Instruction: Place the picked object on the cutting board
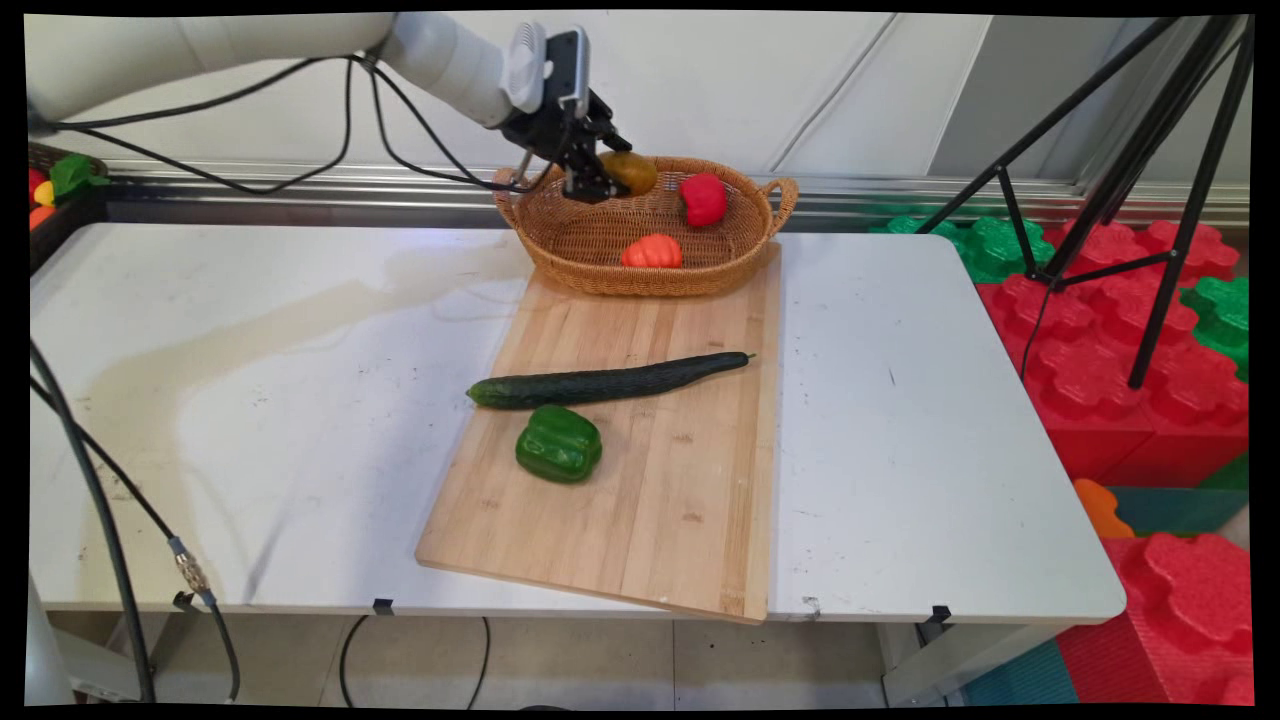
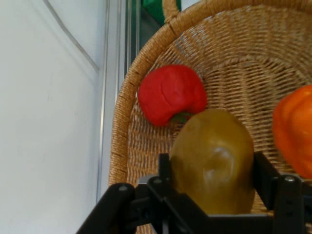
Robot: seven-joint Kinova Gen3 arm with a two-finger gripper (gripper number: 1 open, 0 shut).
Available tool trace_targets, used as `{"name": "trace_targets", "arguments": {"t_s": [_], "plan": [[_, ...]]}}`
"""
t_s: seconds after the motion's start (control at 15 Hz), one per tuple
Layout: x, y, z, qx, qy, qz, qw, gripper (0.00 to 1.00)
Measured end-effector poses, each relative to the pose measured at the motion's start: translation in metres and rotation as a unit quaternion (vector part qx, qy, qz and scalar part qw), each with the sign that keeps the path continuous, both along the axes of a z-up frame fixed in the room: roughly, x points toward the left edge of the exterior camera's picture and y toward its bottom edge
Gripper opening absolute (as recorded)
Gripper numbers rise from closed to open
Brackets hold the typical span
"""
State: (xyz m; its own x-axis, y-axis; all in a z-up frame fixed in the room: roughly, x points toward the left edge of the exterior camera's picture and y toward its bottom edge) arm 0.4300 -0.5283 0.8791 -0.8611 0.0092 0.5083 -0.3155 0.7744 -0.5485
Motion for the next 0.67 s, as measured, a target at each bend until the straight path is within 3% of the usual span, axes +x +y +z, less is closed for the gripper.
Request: {"name": "trace_targets", "arguments": {"t_s": [0.67], "plan": [[0.018, 0.087, 0.050, 0.056, 0.053, -0.017, 0.9969, 0.00]]}}
